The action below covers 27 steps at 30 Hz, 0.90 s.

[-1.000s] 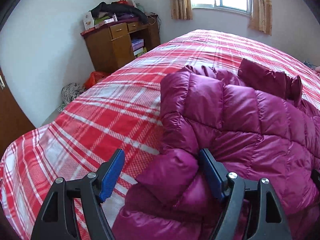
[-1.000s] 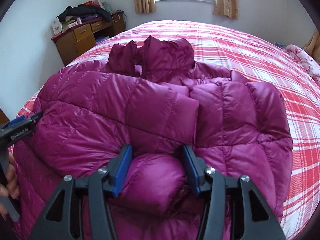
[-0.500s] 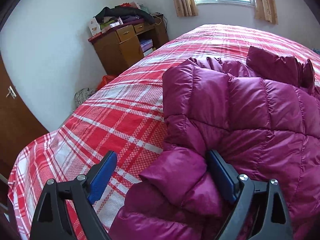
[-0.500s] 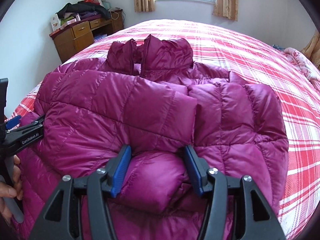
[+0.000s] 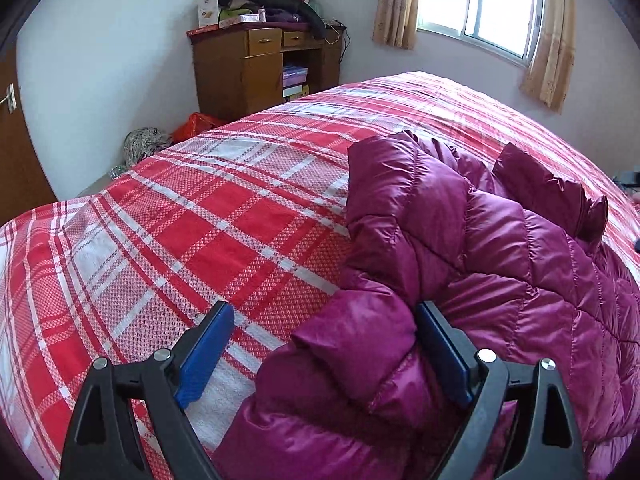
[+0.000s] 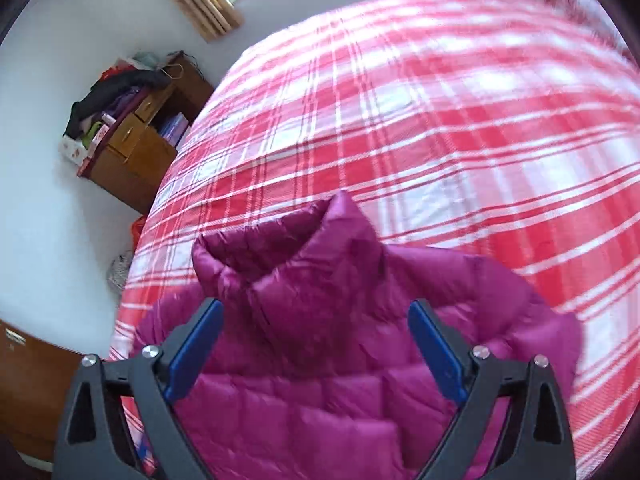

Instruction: Fold large clothes

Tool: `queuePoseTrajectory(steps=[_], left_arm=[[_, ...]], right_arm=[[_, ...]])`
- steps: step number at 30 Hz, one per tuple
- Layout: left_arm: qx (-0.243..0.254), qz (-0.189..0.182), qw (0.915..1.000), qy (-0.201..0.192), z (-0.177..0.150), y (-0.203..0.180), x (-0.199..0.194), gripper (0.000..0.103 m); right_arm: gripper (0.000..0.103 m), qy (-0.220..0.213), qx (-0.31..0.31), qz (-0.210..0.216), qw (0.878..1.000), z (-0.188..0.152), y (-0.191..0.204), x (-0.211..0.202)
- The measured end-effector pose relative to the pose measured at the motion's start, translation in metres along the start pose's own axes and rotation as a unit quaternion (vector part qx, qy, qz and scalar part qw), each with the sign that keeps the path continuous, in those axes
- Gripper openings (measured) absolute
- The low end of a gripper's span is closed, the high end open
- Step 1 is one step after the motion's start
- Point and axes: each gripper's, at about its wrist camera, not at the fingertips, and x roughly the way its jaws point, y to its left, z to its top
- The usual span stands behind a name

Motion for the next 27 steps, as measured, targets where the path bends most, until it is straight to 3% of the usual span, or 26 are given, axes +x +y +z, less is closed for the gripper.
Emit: queuePoseTrajectory(steps=[4,9,11,12,14,20,23,27], left_arm=[[-0.001,0.001,1.0000,-0.001,-0.002,0.001,-0.003,0.092],[0.002,0.005,1.0000,0.000,-0.002,0.000,-0.002,0.092],[0.002,0.006,1.0000,0.000,-0.002,0.000,-0.001,0.092],[0.002,0.005,1.0000,0.000,-0.002,-0.001,-0.001,0.092],[0.001,0.004,1.0000,0.000,-0.002,-0.001,-0.001,0.092],[-0.002,-0.001,1.0000,-0.004,-0.002,-0.001,-0.002,0.092],[-0.007,-0.009,0.9998,-0.014,-0.001,0.003,-0.006,0.092],[0.015,-0.018,0.9984,-0.051,0.010,-0.003,-0.036,0.092]], right_arm=[[0.096,0.017,0.030,-0.042,0.998,0.021,-0.002,0.039],[0.071,0.065,0.011,-0.070,0.995,0.026,-0.003,0.068],[0.051,0.066,-0.009,-0.079,0.995,0.022,-0.004,0.065],[0.036,0.064,-0.017,-0.079,0.995,0.020,-0.007,0.060],[0.019,0.063,-0.026,-0.076,0.995,0.014,-0.016,0.051],[0.015,0.049,-0.036,-0.081,0.995,-0.028,-0.055,0.029],[0.011,0.004,-0.040,-0.058,0.997,-0.046,-0.069,0.023],[0.010,-0.064,-0.085,-0.064,0.992,-0.067,-0.065,0.019]])
